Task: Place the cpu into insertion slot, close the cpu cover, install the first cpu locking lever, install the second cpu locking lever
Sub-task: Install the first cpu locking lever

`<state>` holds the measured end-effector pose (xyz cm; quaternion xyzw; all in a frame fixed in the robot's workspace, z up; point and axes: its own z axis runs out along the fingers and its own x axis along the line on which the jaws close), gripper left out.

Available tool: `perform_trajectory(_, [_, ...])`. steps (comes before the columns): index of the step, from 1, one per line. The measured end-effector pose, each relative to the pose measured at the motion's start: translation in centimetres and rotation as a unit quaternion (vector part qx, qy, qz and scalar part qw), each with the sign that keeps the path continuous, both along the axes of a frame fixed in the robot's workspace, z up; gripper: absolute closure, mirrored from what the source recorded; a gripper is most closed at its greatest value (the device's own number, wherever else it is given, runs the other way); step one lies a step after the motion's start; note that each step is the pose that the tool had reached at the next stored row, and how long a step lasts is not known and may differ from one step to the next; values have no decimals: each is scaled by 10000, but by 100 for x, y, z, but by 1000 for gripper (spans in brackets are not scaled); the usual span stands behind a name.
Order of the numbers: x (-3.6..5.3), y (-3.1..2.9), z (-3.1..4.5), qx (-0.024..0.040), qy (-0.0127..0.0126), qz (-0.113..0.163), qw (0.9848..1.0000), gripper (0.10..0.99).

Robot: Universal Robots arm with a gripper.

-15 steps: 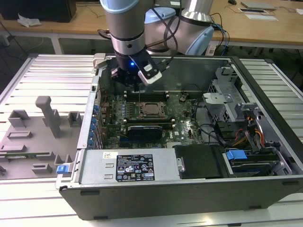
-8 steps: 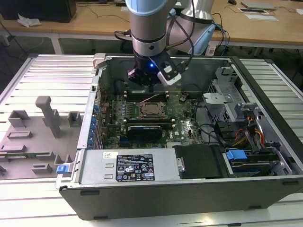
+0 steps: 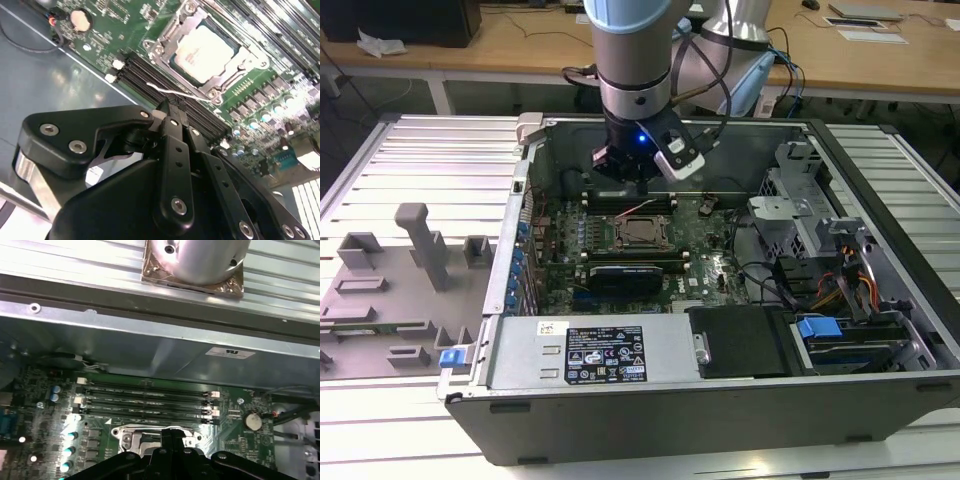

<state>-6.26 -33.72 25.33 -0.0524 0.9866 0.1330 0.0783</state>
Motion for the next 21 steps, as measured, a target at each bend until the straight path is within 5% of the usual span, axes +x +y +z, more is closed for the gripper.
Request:
perform_trajectory(1, [-18, 1, -16, 1, -66, 3, 10000, 980])
perform_trajectory(2, [-30, 1, -43, 0, -73, 3, 10000, 980])
perform_trajectory(21, [-21, 140, -321, 5, -73, -77, 9999, 980])
